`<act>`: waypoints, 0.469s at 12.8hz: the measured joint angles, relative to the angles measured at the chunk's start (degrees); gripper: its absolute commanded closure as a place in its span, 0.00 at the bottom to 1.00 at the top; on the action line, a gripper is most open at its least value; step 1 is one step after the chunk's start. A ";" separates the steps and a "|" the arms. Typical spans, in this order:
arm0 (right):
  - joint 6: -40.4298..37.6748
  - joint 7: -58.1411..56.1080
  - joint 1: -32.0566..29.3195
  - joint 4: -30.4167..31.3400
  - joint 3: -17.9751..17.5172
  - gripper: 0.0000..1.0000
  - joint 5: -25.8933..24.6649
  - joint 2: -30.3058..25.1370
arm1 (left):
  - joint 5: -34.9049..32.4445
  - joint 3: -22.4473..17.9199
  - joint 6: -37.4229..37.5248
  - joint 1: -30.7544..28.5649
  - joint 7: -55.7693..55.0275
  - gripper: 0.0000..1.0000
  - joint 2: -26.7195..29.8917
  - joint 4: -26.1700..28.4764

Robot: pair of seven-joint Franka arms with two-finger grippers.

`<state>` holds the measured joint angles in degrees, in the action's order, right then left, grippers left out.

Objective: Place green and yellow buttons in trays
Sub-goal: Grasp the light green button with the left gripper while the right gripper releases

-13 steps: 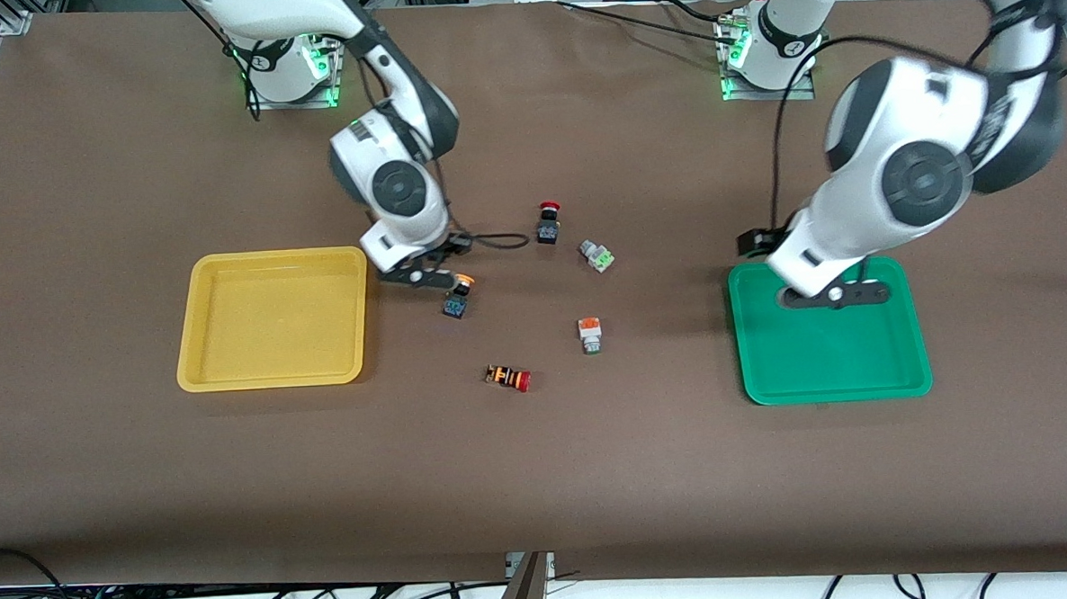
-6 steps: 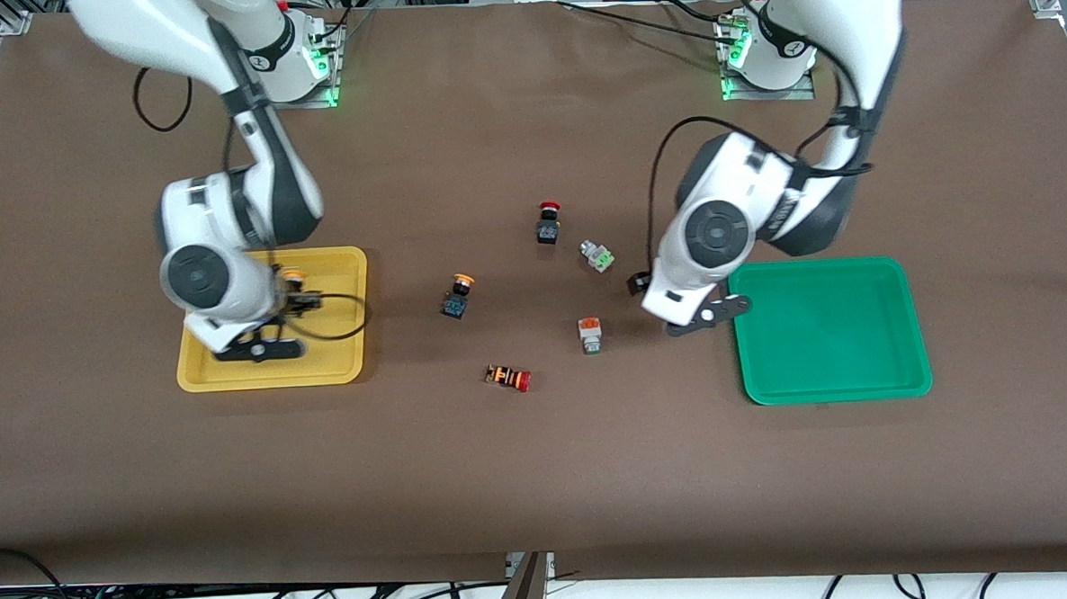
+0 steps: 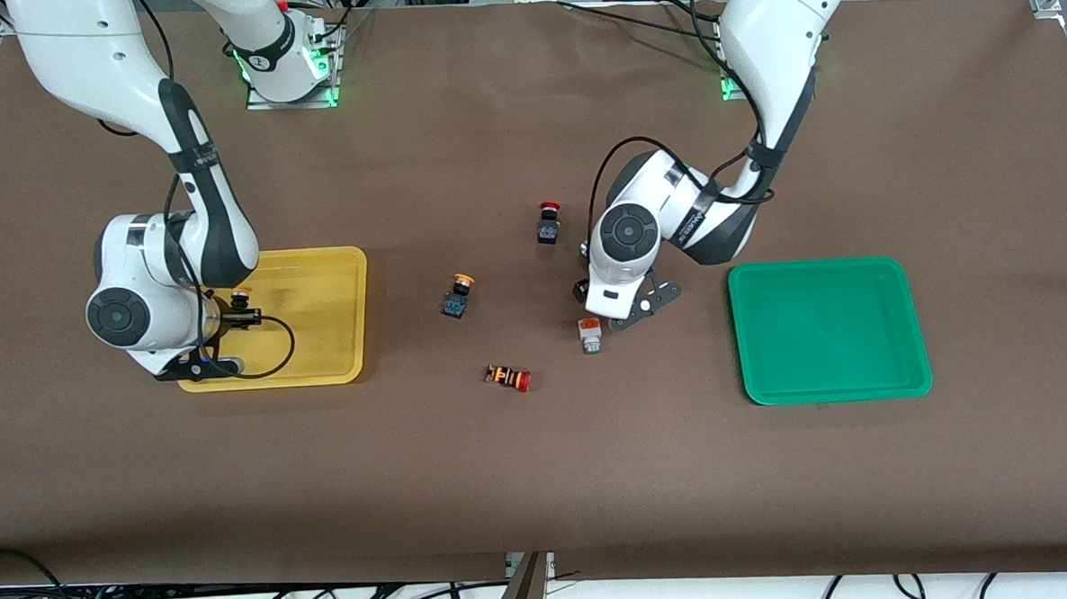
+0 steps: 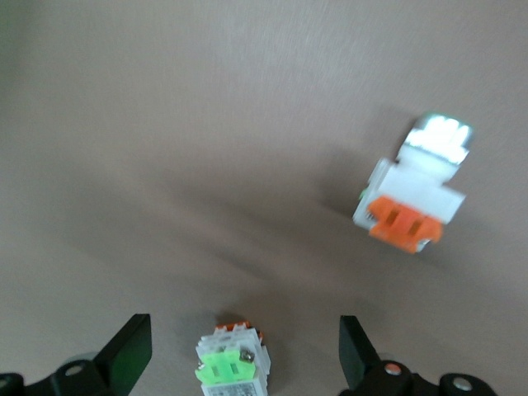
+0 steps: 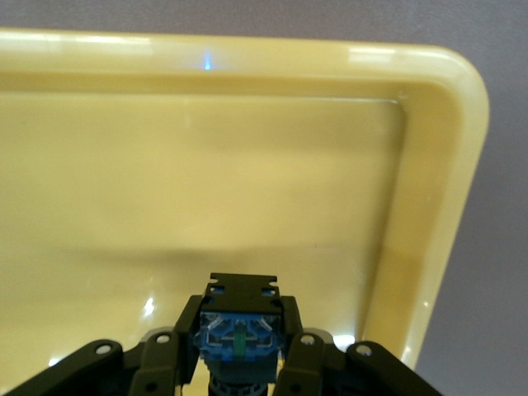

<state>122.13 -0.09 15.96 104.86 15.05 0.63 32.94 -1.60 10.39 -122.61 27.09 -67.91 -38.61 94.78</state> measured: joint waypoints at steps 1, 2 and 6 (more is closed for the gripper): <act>1.21 -0.21 -0.04 0.01 -0.02 0.90 0.00 0.79 | 0.63 0.36 -2.16 0.27 -1.61 0.00 0.24 1.75; 2.23 -0.93 -0.27 0.05 -0.01 0.86 0.00 1.53 | 2.38 0.69 -4.84 0.32 -2.40 0.00 0.80 3.90; 3.97 -3.34 -2.17 0.12 -0.01 0.00 0.01 3.12 | 5.00 0.92 -14.75 0.36 -3.71 0.01 3.54 13.13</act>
<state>126.10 -3.43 13.79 104.98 15.04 0.63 36.06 3.40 11.31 -137.37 27.46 -71.62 -35.07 107.91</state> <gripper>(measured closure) 0.524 0.000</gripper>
